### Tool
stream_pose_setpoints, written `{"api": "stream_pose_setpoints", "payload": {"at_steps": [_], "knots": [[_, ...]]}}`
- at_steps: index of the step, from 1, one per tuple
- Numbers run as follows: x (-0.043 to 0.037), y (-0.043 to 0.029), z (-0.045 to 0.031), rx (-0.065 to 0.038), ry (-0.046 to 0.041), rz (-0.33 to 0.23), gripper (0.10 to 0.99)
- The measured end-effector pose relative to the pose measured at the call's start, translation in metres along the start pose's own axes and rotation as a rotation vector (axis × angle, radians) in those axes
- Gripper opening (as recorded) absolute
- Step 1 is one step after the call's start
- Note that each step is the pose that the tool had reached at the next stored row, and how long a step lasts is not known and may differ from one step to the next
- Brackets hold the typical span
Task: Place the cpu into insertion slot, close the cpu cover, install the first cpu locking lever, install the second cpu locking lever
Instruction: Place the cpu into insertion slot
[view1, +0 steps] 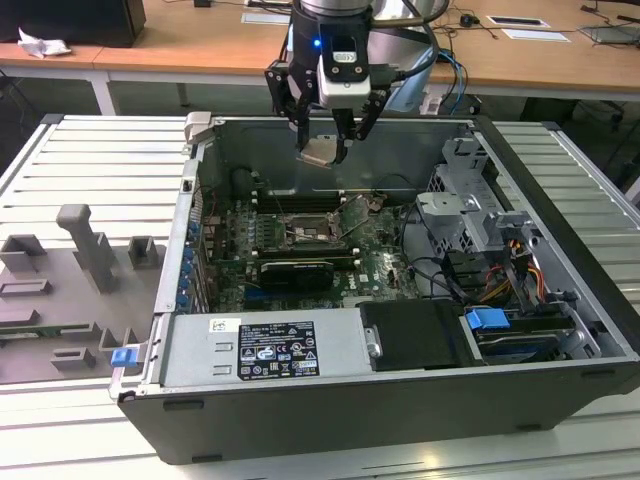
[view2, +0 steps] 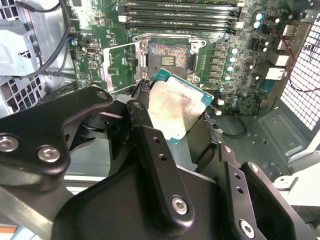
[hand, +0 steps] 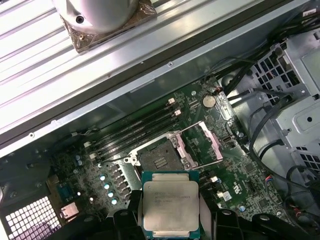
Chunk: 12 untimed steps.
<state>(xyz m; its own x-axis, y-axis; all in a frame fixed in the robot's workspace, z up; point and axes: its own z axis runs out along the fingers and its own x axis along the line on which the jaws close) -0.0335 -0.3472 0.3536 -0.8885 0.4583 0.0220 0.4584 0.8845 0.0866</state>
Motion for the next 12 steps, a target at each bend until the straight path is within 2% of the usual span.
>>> {"api": "stream_pose_setpoints", "payload": {"at_steps": [6,12], "knots": [[-0.0001,-0.0001,0.001,0.0,-0.0008,0.009,0.541],[-0.0001,-0.0001,0.0016,-0.002,-0.0097,0.112,0.541]]}}
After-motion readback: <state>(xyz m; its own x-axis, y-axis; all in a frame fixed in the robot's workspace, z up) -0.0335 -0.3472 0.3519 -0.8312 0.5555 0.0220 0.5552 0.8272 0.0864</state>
